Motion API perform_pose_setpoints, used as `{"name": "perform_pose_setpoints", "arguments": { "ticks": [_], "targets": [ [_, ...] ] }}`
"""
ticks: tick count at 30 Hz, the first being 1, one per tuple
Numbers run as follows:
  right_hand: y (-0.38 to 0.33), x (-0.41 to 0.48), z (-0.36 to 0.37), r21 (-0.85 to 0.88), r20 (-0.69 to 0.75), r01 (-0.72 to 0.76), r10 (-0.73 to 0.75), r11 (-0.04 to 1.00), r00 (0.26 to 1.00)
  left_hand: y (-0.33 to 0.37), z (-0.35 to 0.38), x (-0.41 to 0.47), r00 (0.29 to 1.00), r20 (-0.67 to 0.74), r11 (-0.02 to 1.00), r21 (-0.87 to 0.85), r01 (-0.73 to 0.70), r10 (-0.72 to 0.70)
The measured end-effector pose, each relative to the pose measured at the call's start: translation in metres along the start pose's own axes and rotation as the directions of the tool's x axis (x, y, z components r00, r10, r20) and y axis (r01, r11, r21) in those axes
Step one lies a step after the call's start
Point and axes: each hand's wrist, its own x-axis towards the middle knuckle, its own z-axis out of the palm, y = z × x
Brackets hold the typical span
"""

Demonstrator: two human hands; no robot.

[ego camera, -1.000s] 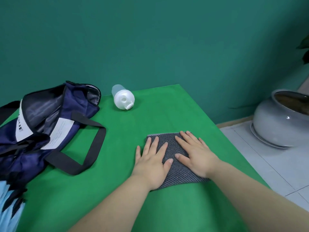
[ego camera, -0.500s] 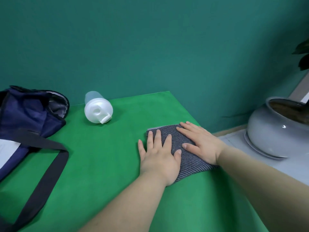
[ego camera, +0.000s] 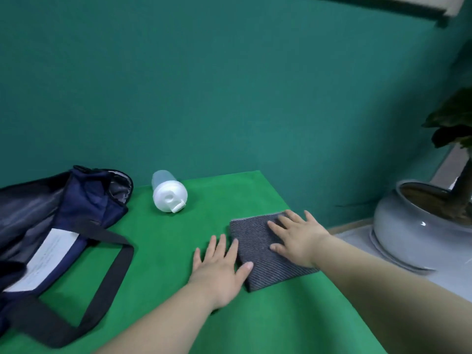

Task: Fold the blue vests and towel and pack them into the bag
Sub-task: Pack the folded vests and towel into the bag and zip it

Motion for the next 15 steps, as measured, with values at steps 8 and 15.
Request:
{"name": "perform_pose_setpoints", "arguments": {
  "ticks": [8, 15],
  "targets": [
    [-0.131, -0.013, -0.079, 0.178, -0.222, 0.327, -0.286, 0.928, 0.932, -0.101, -0.069, -0.107, 0.978, -0.131, 0.987, -0.025, 0.16, -0.162],
    [-0.242, 0.013, -0.148, 0.16, -0.331, 0.538, -0.468, 0.828, 0.819, -0.21, -0.115, -0.178, 0.907, -0.123, 0.916, -0.046, 0.399, -0.402]
  ]
}}
